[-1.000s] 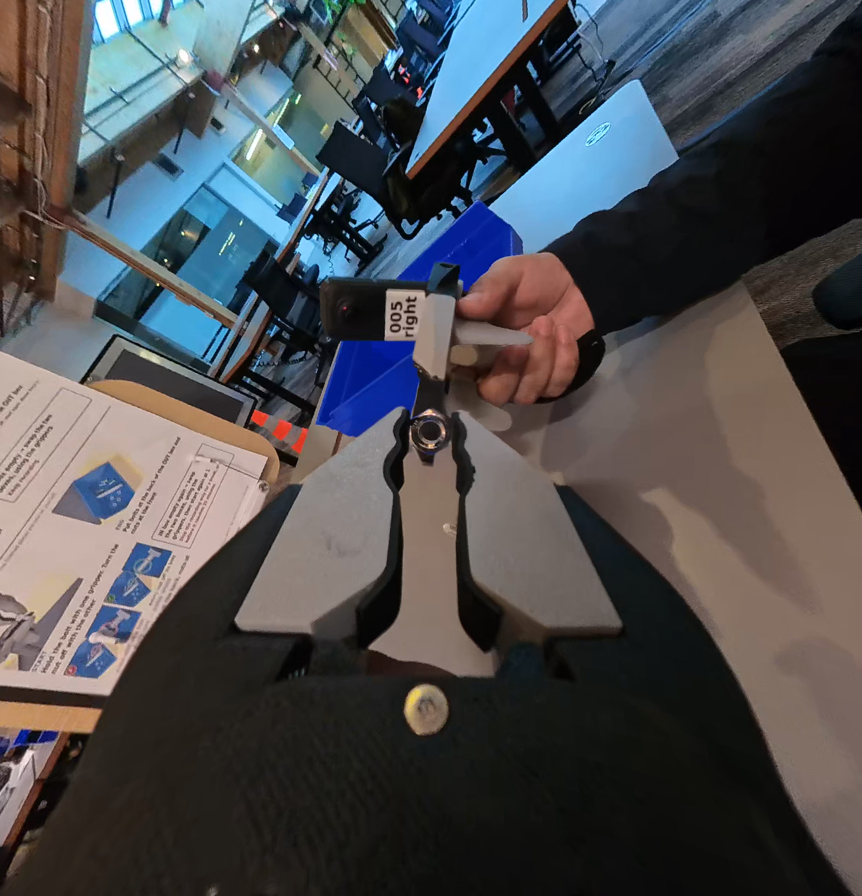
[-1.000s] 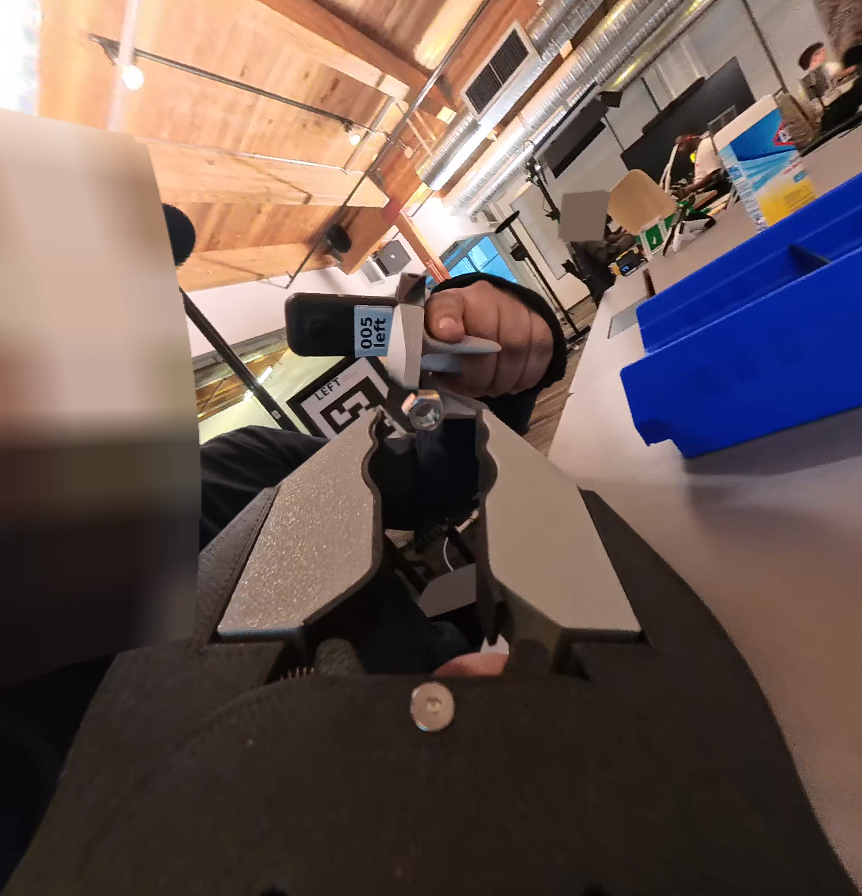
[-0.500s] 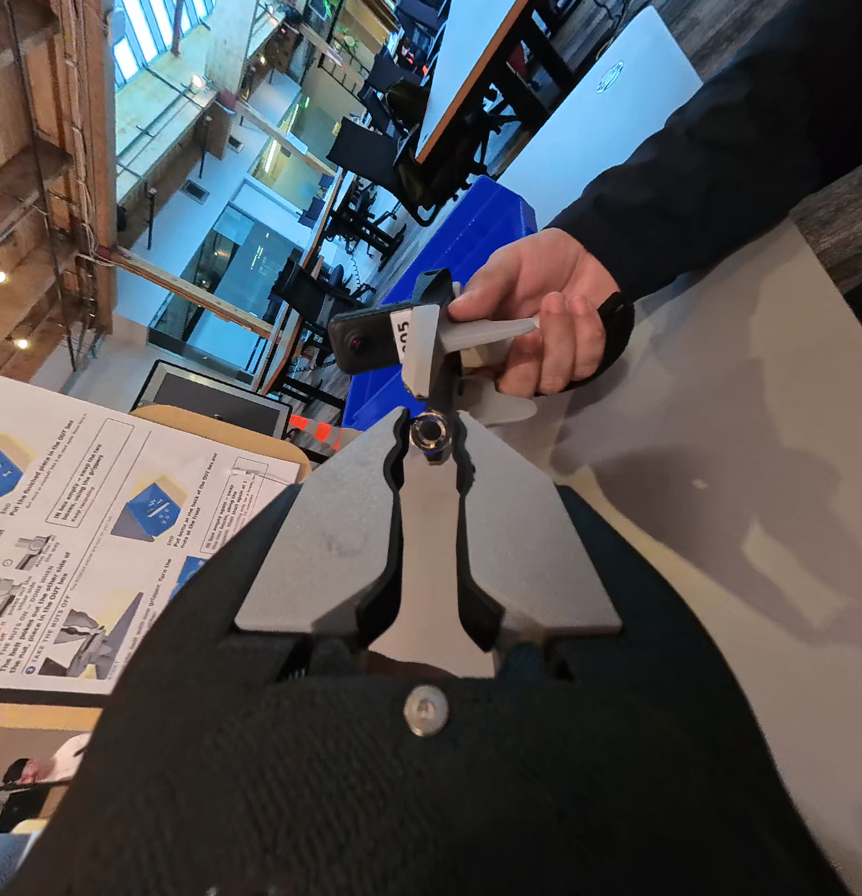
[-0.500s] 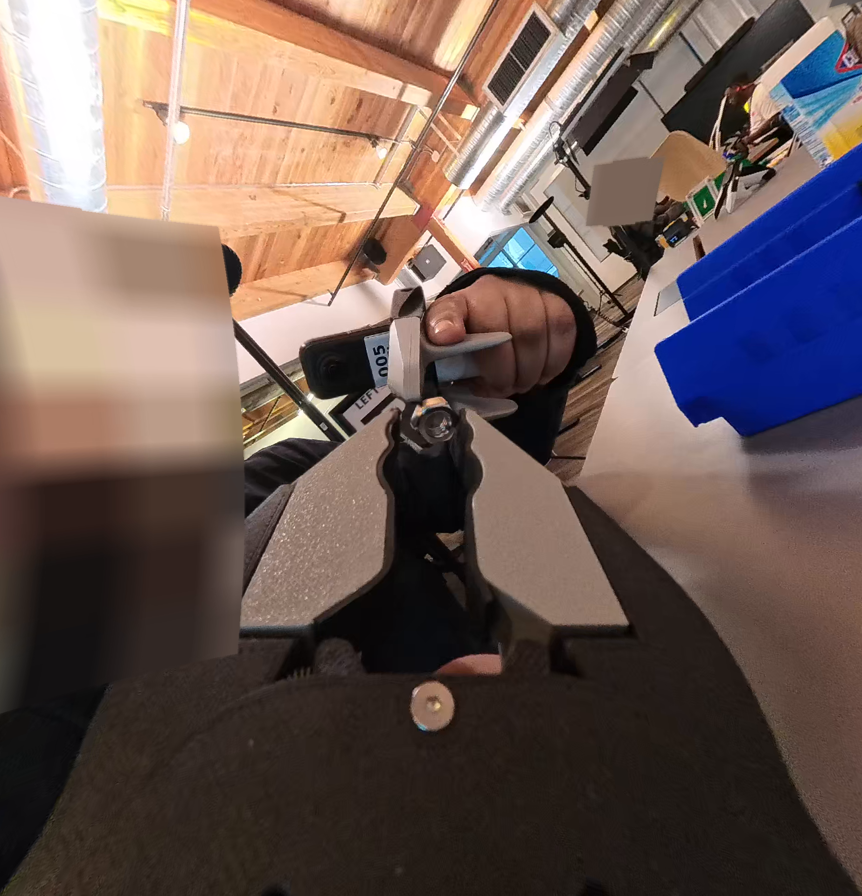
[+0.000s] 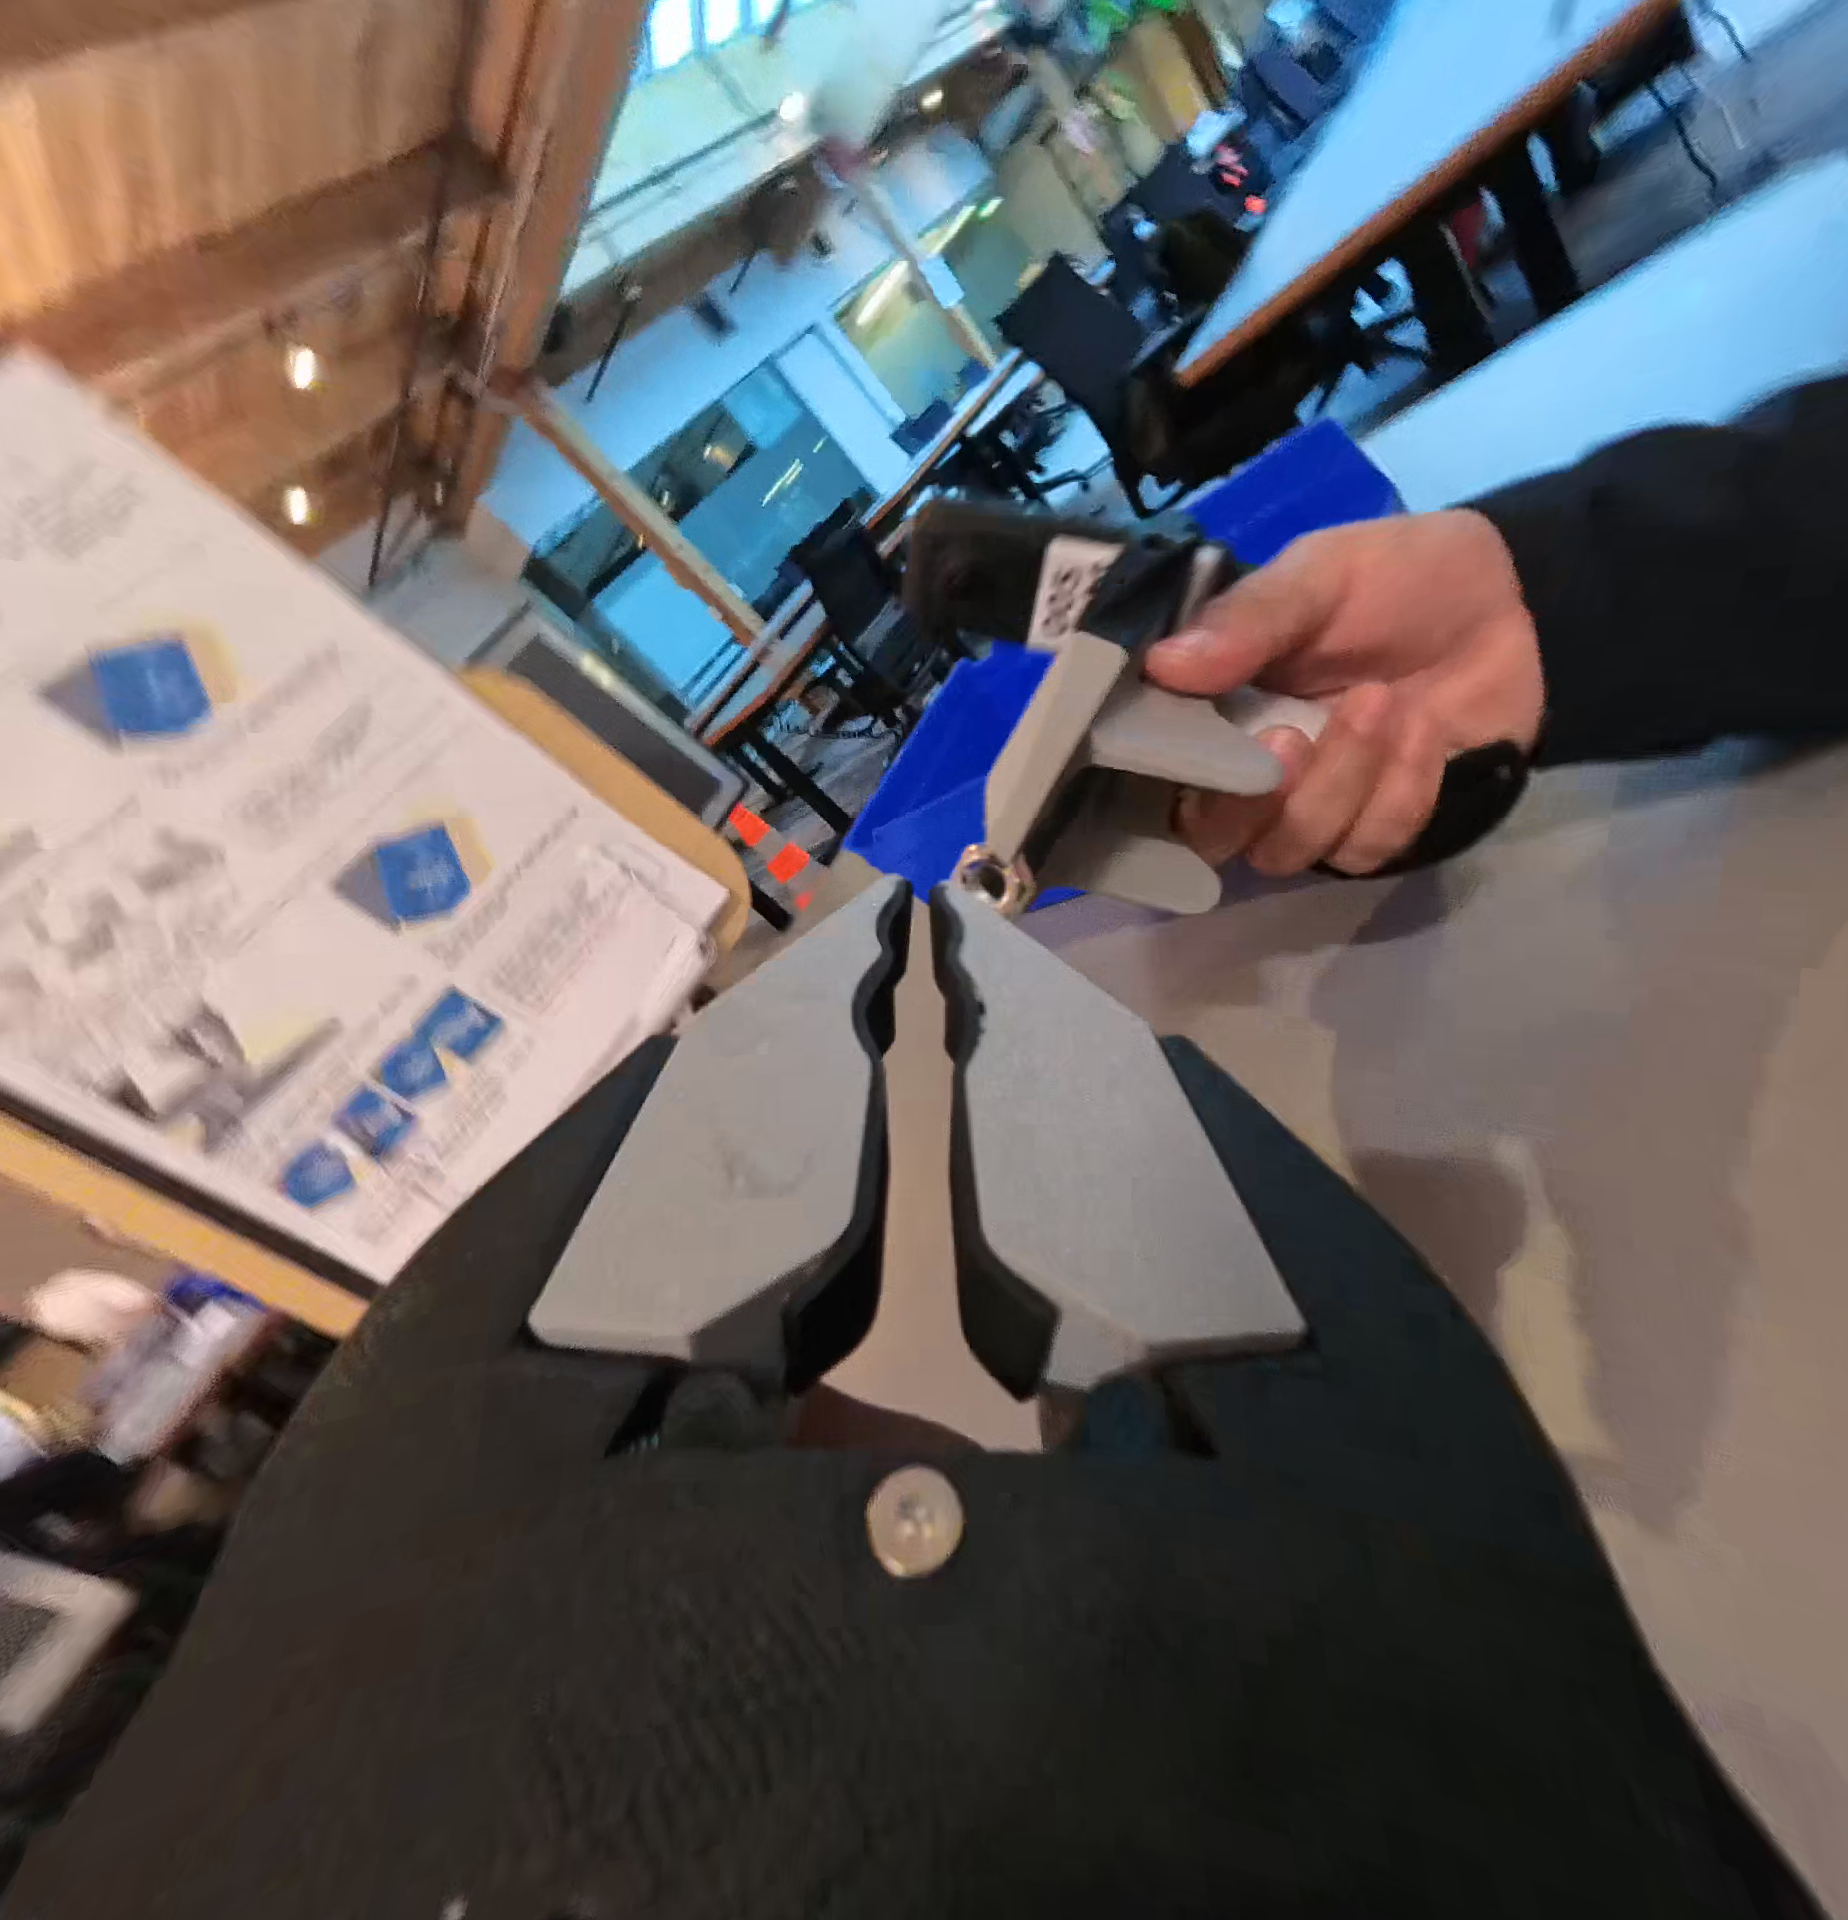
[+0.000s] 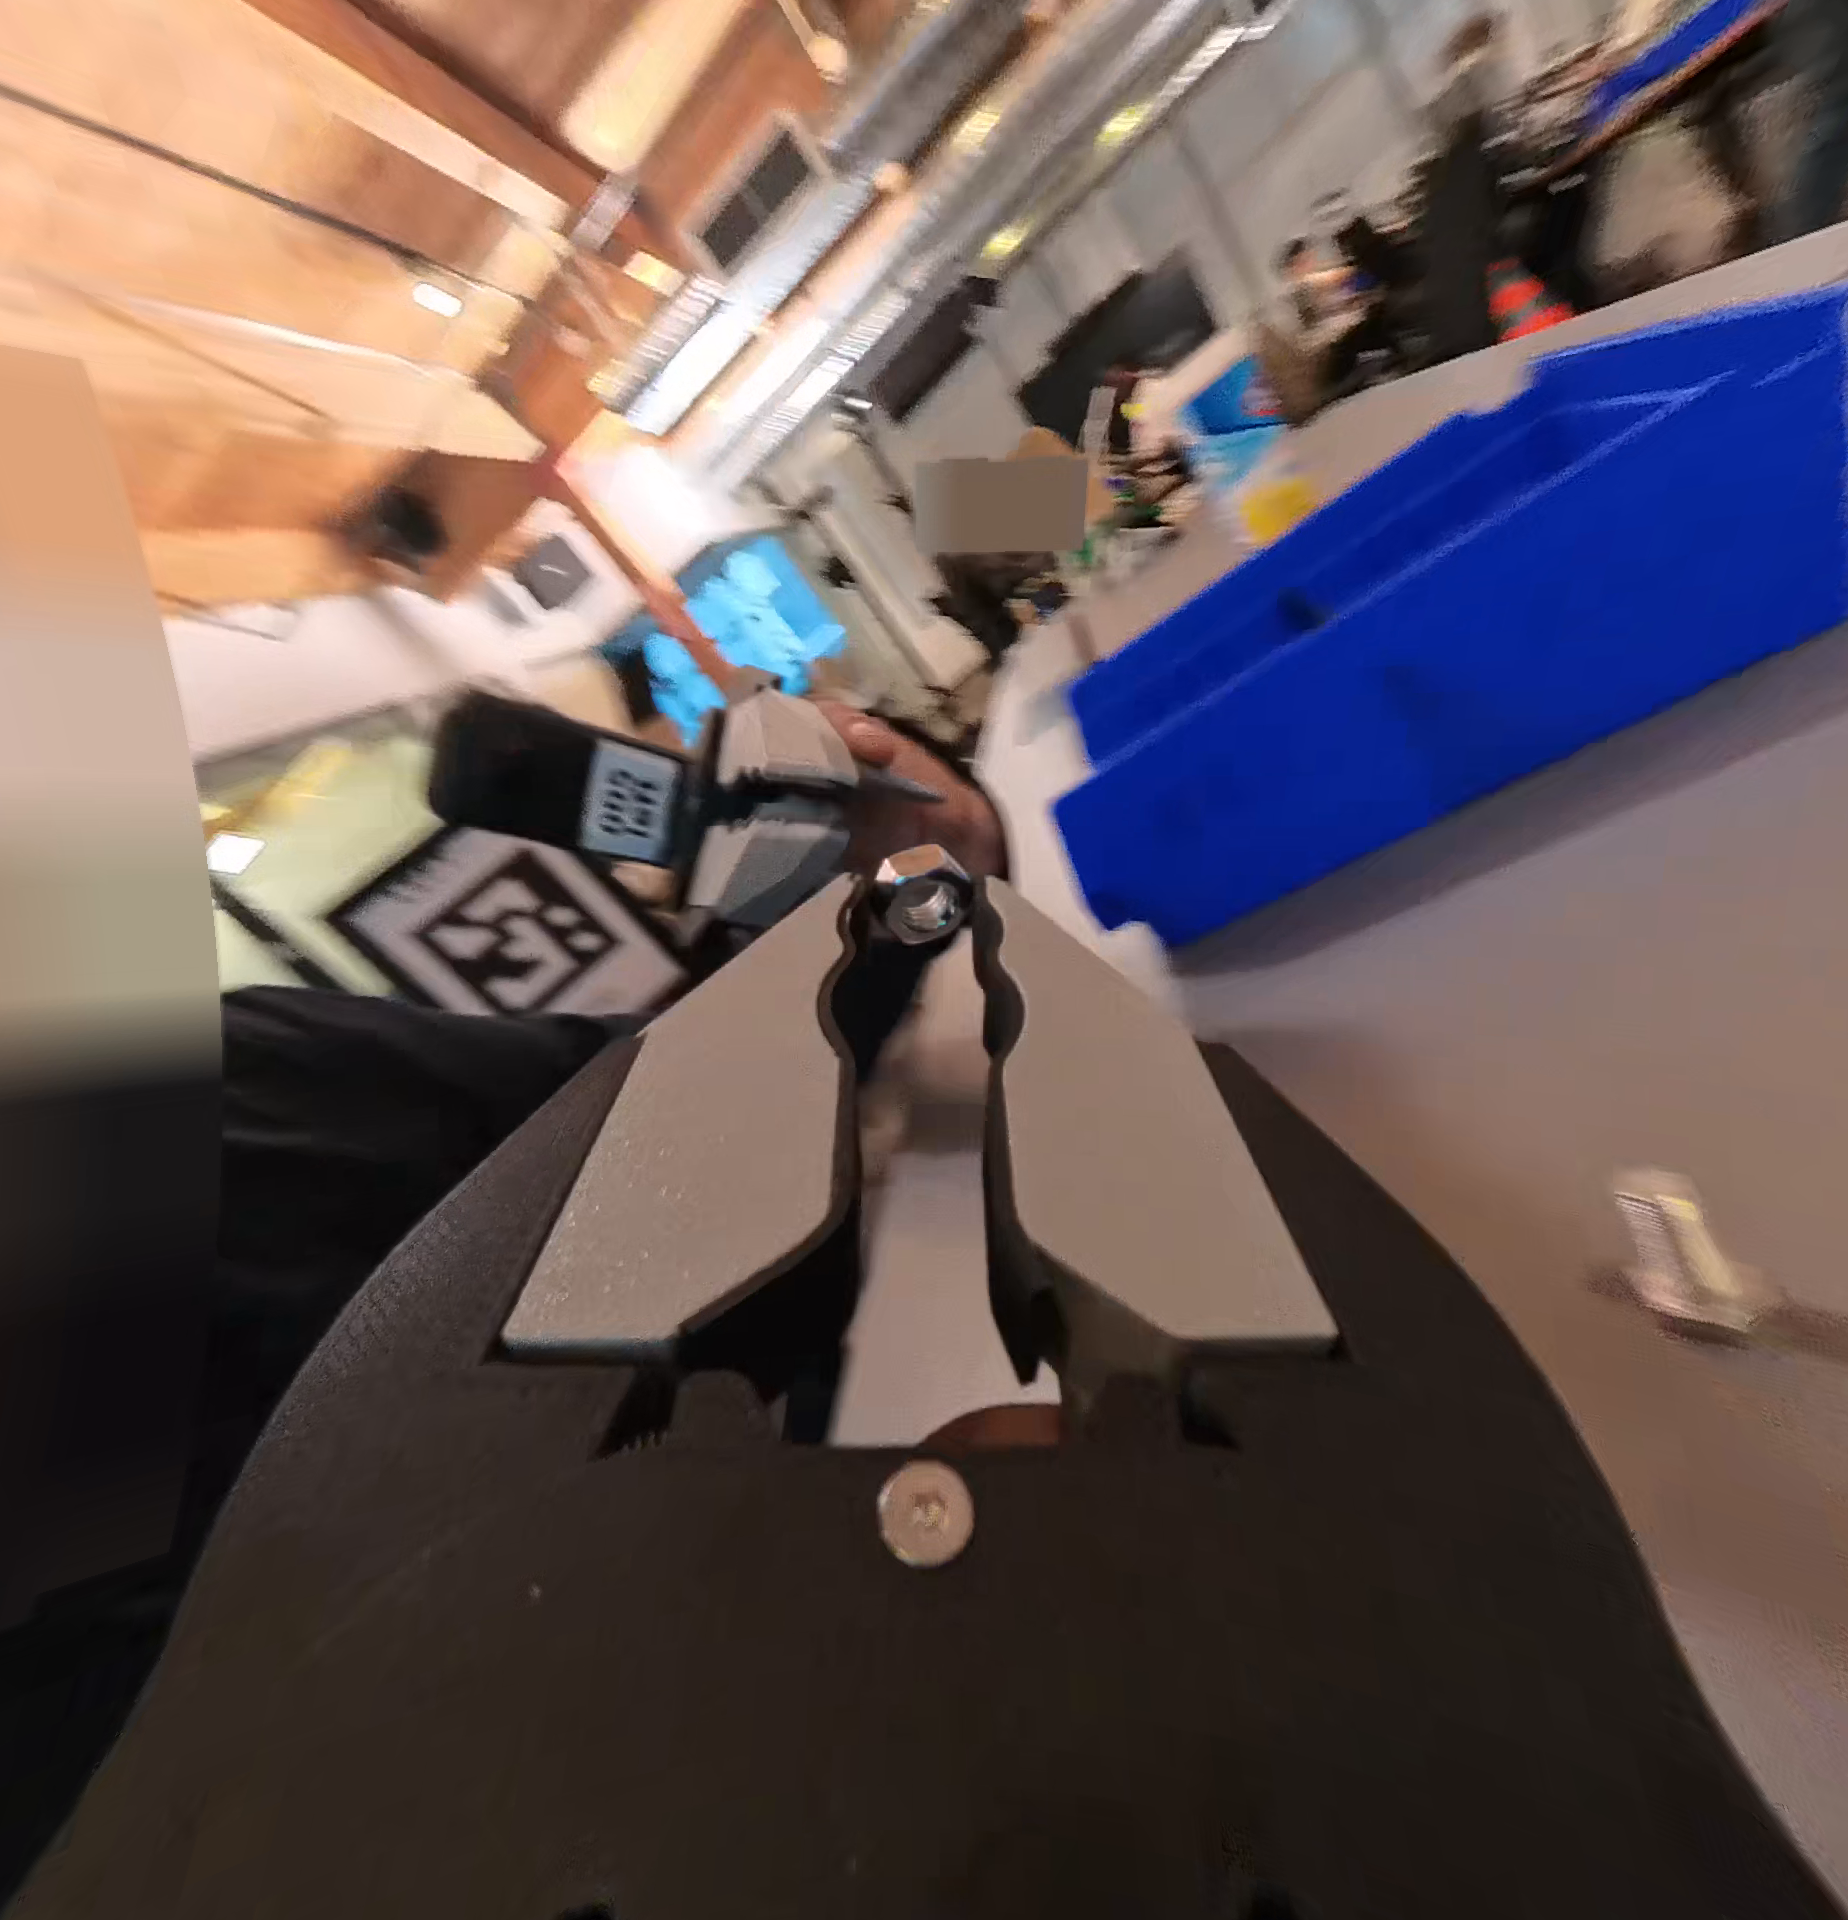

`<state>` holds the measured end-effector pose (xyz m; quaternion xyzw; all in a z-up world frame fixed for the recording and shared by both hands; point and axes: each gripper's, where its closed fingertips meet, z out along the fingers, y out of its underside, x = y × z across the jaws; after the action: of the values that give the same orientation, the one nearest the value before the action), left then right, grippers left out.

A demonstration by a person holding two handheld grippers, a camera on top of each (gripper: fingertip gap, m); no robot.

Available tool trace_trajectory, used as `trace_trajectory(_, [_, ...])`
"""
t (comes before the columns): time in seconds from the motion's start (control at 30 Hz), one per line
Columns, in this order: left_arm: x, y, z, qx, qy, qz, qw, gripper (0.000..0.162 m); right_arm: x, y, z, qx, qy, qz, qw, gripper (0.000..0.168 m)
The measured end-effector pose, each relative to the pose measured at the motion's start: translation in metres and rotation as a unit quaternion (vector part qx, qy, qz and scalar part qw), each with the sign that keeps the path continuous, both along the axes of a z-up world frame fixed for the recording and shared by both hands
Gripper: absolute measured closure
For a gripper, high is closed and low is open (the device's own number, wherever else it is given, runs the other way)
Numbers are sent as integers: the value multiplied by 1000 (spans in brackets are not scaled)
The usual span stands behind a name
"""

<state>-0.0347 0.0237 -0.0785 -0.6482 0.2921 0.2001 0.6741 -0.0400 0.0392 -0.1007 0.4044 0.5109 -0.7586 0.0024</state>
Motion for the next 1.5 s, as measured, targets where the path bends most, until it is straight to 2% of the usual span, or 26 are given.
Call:
trace_trajectory(0.07, [-9, 4, -16, -43, -79, 12, 996, 147, -8, 13, -11, 77, -2, -63, 995, 152])
trace_trajectory(0.13, [-27, 15, -39, -90, -151, 62, 983, 146, -15, 26, -23, 156, -5, -120, 980, 152])
trace_trajectory(0.23, [-45, 34, -100, -231, -219, 123, 940, 123, -21, 35, -32, 224, -2, -165, 961, 152])
trace_trajectory(0.3, [-47, 49, -126, -267, -229, 126, 927, 122, -23, 41, -34, 242, -1, -185, 952, 152])
trace_trajectory(0.4, [-50, 73, -142, -266, -228, 119, 929, 133, -24, 49, -35, 238, -5, -198, 951, 152])
trace_trajectory(0.53, [-52, 87, -162, -309, -233, 109, 916, 136, -24, 58, -31, 209, -9, -207, 956, 152])
trace_trajectory(0.7, [-57, 93, -163, -313, -246, 108, 911, 134, -23, 61, -28, 205, -5, -210, 956, 152])
trace_trajectory(0.83, [-56, 94, -181, -365, -237, 115, 893, 134, -24, 60, -32, 219, -10, -211, 953, 152])
trace_trajectory(0.93, [-54, 97, -183, -371, -226, 113, 894, 141, -26, 66, -40, 240, -23, -224, 944, 152])
trace_trajectory(0.97, [-53, 97, -183, -372, -224, 110, 894, 148, -27, 69, -44, 251, -30, -230, 940, 152])
trace_trajectory(1.1, [-52, 96, -180, -363, -216, 103, 900, 155, -32, 79, -69, 308, -76, -245, 916, 152])
trace_trajectory(1.2, [-53, 90, -179, -360, -212, 99, 903, 155, -34, 86, -96, 376, -119, -249, 885, 152])
trace_trajectory(1.37, [-66, 75, -159, -333, -252, 92, 904, 155, -32, 87, -141, 475, -182, -215, 834, 152])
trace_trajectory(1.5, [-75, 69, -145, -311, -295, 86, 899, 155, -29, 86, -159, 528, -200, -195, 802, 152])
